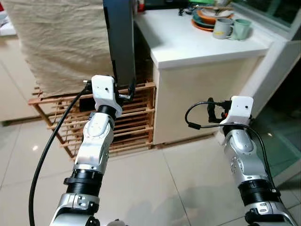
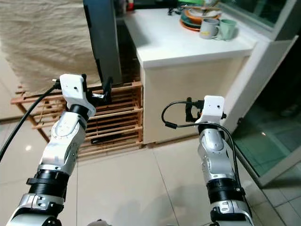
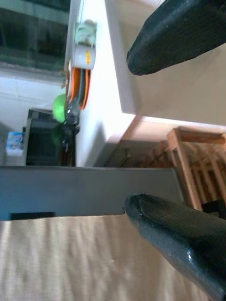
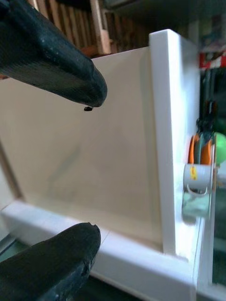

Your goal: Restocking fridge

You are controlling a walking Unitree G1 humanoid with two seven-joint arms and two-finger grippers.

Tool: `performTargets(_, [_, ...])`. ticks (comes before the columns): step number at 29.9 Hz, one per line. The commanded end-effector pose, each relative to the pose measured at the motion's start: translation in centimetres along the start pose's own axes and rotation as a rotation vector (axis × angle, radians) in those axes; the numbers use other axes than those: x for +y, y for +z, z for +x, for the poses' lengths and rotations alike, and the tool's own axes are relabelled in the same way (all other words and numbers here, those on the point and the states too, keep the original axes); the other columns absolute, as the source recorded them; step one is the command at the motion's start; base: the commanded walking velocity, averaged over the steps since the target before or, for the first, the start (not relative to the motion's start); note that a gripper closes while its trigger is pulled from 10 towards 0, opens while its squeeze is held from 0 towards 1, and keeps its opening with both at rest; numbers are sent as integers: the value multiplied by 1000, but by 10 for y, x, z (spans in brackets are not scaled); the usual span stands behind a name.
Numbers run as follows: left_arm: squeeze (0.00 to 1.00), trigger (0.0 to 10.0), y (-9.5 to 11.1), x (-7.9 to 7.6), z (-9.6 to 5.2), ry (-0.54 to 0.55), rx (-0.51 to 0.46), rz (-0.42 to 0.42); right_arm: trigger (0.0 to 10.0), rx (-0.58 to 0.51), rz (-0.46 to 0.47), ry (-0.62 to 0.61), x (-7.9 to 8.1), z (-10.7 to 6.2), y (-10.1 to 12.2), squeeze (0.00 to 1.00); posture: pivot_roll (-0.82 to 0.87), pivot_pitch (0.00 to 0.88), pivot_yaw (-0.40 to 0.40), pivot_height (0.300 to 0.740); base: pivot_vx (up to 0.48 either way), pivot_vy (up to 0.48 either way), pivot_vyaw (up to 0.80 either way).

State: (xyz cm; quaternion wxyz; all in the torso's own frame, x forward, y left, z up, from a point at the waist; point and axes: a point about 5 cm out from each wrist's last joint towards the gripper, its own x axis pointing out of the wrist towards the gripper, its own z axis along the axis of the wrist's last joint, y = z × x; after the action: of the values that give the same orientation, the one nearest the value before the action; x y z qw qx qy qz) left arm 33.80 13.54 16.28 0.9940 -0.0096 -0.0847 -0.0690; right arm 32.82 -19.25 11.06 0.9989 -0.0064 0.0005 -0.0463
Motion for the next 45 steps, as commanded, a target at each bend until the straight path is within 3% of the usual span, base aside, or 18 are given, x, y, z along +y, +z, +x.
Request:
performTargets(1, [0,10000,-1,4,1,21,19,-2,10000,-13,-15,-8,-4,0,0,0,-154,0,7,740,0,480,-700])
performTargets(7, [0,10000,-3,5,2,25,40,-5,10000,-22,-25,-5,-4,3,1,0,-152,0,1,740,0,479,-700])
performTargets(18, [0,10000,-7,23,-2,77,76,31,10000,-23,-20,43,9,7,0,0,-108,0,-20,740,0,476,-699])
performTargets(29, [0,10000,-11,25,-3,53,94,28,10000,-35,-5,88,23,14,3,0,-86,0,-22,740,0,473,-698])
performTargets(36, [0,10000,-20,15,-5,-7,135,41,10000,-46,3,90,23,12,1,0,-92,0,-20,740,0,475,-711])
performTargets(37, [0,10000,-27,3,-11,-67,168,39,10000,-43,32,92,22,8,-3,0,-93,0,-20,740,0,476,-712])
performTargets(39, [0,10000,-29,-2,-14,-86,180,41,10000,-41,46,96,22,7,-5,0,-93,0,-20,740,0,476,-712])
performTargets(43, [0,10000,-33,-10,-20,-113,197,32,10000,-36,64,108,28,3,-9,0,-89,0,-19,740,0,476,-709])
performTargets(45, [0,10000,-34,-13,-22,-115,193,21,10000,-20,73,125,38,-2,-16,0,-79,0,-14,740,0,476,-709])
